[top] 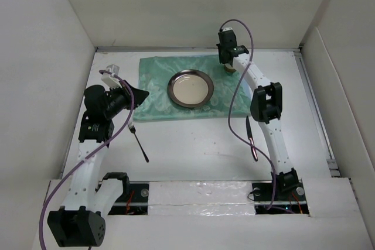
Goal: Set the dinner table for one person
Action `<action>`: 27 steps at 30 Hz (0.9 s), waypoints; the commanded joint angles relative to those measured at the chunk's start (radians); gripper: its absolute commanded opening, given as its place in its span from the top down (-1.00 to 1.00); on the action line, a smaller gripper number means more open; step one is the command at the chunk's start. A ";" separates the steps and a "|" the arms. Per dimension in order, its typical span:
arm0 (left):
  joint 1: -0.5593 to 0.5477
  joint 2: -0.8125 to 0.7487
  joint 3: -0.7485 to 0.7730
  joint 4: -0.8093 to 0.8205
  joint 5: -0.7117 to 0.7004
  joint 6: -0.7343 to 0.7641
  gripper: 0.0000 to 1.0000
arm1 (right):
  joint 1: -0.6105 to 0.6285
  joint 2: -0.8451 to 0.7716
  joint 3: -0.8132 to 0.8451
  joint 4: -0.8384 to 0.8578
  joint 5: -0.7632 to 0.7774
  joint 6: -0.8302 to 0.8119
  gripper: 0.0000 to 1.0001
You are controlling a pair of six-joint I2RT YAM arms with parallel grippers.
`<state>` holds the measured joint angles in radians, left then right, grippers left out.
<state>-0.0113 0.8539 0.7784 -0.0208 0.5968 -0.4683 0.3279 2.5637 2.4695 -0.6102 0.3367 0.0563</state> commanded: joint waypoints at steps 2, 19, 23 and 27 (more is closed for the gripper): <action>0.001 0.001 0.022 0.027 0.009 0.011 0.98 | -0.026 -0.040 0.000 0.000 -0.001 -0.007 1.00; 0.001 -0.010 0.022 0.024 -0.031 0.013 0.62 | -0.027 -0.282 -0.161 0.092 -0.057 0.003 -0.32; 0.001 -0.021 0.027 0.024 -0.049 0.013 0.43 | -0.007 -0.466 -0.302 0.168 -0.105 0.039 -0.33; 0.001 -0.041 0.024 0.024 -0.054 0.003 0.35 | 0.057 -0.737 -0.646 0.309 -0.165 0.085 0.21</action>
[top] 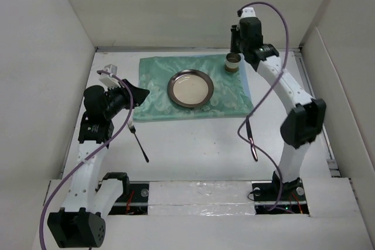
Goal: Set the dinner table for one person
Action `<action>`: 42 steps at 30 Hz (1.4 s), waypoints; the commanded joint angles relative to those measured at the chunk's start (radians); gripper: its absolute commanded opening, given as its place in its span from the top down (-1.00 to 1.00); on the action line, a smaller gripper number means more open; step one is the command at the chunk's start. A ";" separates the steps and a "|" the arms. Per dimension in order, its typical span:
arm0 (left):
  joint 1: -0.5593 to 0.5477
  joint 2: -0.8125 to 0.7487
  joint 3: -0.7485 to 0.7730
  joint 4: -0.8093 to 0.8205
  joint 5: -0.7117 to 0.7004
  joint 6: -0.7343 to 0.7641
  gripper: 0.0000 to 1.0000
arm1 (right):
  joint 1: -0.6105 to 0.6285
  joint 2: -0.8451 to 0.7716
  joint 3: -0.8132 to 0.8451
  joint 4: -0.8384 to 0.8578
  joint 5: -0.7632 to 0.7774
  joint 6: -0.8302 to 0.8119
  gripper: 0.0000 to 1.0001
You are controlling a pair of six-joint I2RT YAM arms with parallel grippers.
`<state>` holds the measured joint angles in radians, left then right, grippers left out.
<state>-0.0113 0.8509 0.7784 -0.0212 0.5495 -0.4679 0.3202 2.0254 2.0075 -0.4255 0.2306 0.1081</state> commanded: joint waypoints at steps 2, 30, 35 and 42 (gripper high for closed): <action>0.017 -0.052 0.027 0.035 -0.008 -0.014 0.35 | 0.147 -0.275 -0.319 0.235 -0.083 0.067 0.86; -0.062 -0.266 0.190 0.030 -0.230 -0.055 0.35 | 0.930 0.382 -0.101 0.211 0.035 0.235 0.07; -0.085 -0.271 0.191 0.024 -0.247 -0.035 0.35 | 0.939 0.467 -0.017 0.150 0.139 0.249 0.71; -0.119 -0.273 0.203 0.024 -0.279 -0.014 0.35 | 0.936 0.301 -0.027 0.200 0.223 0.278 1.00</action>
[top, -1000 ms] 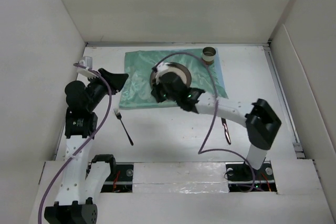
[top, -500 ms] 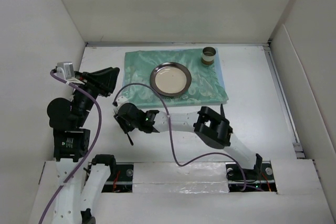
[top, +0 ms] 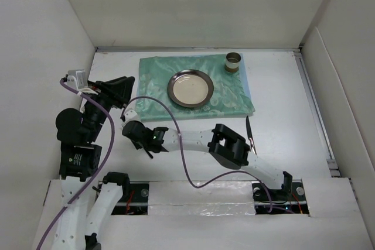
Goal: Set the dinner table for one person
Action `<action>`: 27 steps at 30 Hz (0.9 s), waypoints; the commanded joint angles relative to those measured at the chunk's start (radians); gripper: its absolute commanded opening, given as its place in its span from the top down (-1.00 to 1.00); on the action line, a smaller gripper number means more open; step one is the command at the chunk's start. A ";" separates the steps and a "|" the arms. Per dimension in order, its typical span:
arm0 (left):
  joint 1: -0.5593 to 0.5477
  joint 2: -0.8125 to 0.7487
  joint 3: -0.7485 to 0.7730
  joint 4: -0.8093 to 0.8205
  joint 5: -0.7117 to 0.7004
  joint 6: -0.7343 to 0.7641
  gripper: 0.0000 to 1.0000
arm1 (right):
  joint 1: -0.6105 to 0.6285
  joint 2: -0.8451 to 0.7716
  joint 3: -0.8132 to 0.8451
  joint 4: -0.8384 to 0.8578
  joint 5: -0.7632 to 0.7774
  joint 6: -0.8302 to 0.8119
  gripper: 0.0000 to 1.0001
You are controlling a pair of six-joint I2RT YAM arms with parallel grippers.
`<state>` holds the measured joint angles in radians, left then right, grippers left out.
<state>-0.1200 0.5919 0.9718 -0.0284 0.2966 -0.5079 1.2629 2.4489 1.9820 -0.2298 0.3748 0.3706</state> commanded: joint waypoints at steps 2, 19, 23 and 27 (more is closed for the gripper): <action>-0.020 -0.006 0.013 0.031 -0.034 0.034 0.34 | -0.054 -0.149 0.029 -0.002 0.098 0.022 1.00; -0.038 0.017 -0.064 0.021 -0.022 0.039 0.34 | -0.405 0.059 0.431 -0.114 0.082 0.283 1.00; -0.038 0.031 -0.064 0.021 -0.016 0.040 0.34 | -0.425 0.127 0.500 -0.146 0.063 0.303 1.00; -0.038 0.037 -0.068 0.045 -0.005 0.039 0.34 | -0.425 0.136 0.460 -0.111 0.029 0.321 1.00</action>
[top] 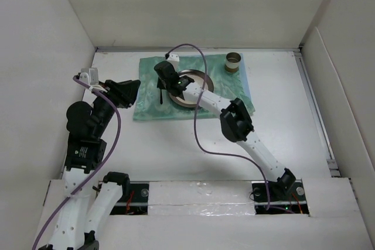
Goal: Set the dinner table for one person
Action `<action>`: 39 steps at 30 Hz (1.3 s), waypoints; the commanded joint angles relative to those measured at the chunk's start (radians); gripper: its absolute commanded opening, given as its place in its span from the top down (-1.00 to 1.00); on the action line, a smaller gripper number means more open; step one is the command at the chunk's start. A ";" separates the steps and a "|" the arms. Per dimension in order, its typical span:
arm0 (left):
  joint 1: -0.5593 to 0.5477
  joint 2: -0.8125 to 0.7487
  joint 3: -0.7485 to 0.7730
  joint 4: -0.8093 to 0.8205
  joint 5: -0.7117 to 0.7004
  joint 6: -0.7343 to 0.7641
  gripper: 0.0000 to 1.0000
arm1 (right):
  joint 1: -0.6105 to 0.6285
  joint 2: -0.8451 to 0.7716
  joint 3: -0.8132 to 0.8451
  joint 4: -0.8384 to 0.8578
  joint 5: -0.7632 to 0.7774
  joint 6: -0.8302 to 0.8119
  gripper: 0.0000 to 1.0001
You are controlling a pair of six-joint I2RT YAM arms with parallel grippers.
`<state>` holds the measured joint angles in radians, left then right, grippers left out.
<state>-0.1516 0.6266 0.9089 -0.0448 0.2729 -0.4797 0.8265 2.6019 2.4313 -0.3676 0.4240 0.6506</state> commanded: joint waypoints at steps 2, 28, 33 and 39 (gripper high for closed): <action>-0.006 0.004 -0.007 0.063 0.023 0.007 0.34 | 0.011 0.000 0.008 0.029 -0.037 0.049 1.00; -0.006 -0.008 -0.016 0.065 0.018 0.007 0.34 | 0.031 -0.326 -0.293 0.222 -0.119 -0.020 0.21; -0.006 -0.010 -0.019 0.071 0.026 0.004 0.34 | 0.040 -0.613 -0.539 0.259 -0.058 -0.112 0.74; -0.006 0.047 0.004 0.057 0.101 0.010 0.35 | -0.036 -1.129 -1.251 0.265 -0.010 -0.074 1.00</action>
<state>-0.1516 0.6430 0.8959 -0.0338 0.3180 -0.4797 0.8333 1.5848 1.4204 -0.0662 0.3592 0.5659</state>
